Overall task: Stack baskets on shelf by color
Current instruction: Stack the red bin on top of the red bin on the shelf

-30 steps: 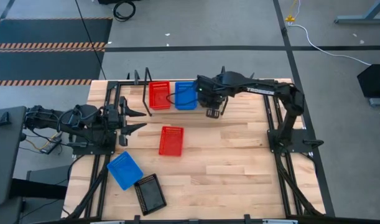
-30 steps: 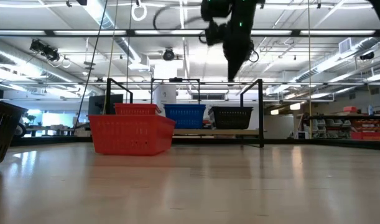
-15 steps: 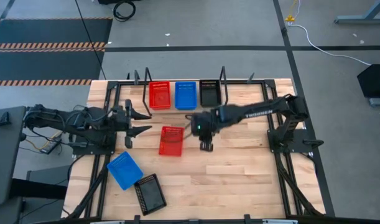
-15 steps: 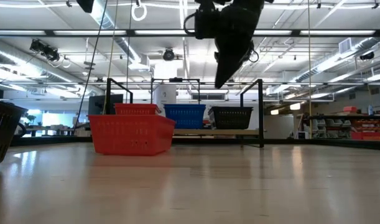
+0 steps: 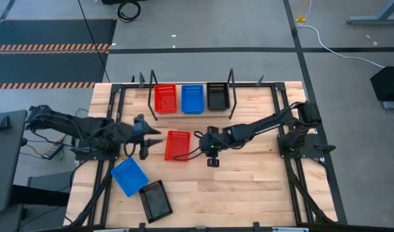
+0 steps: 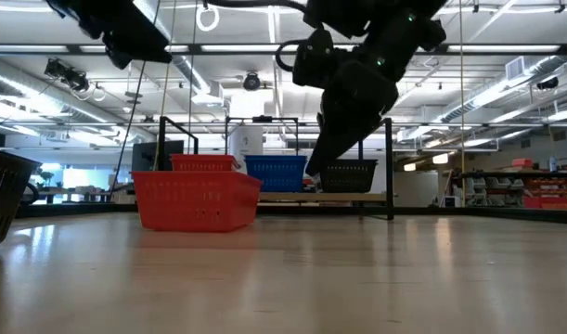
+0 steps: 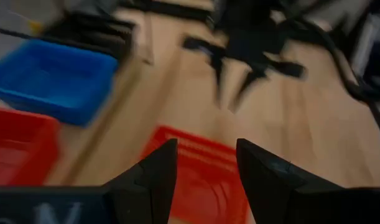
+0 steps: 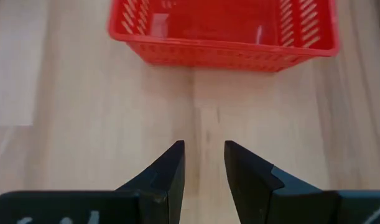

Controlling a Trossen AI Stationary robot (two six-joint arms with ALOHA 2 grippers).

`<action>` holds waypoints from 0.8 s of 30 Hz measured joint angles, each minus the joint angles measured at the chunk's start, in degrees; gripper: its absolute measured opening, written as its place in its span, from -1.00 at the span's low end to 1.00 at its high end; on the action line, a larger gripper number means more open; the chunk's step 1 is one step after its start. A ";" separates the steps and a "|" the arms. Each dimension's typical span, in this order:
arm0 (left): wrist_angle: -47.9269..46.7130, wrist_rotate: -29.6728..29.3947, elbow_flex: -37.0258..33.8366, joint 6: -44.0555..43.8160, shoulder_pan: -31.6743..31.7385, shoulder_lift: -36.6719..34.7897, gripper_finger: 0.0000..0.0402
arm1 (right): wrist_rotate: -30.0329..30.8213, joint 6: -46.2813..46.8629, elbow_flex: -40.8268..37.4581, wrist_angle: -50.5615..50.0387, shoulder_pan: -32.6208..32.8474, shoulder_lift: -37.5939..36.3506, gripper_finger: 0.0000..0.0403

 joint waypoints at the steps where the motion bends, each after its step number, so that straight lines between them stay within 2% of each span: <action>1: -0.22 1.02 0.00 -0.40 -0.71 0.72 -0.14 | 0.65 -0.39 -0.43 0.50 -0.15 0.00 -0.41; 8: 5.74 1.73 0.00 0.45 -7.45 6.68 -0.14 | 1.33 -2.43 -0.88 0.74 -1.20 0.00 -0.41; 13: 10.35 -2.06 0.02 1.89 -10.45 16.04 -0.14 | 2.23 -2.16 -0.88 -1.51 -1.60 -0.61 -0.41; 16: 10.19 -1.95 0.02 0.78 -10.35 22.35 -0.14 | 5.36 -0.92 -0.88 -3.54 -1.70 -2.43 -0.41; 20: 10.15 3.20 0.02 -0.34 -9.19 28.19 -0.14 | 10.76 0.51 -0.88 -5.12 -1.42 -7.34 -0.41; 24: 10.43 6.54 0.02 -1.13 -8.16 30.07 -0.14 | 12.18 2.48 -0.88 -5.62 -0.13 -12.81 -0.41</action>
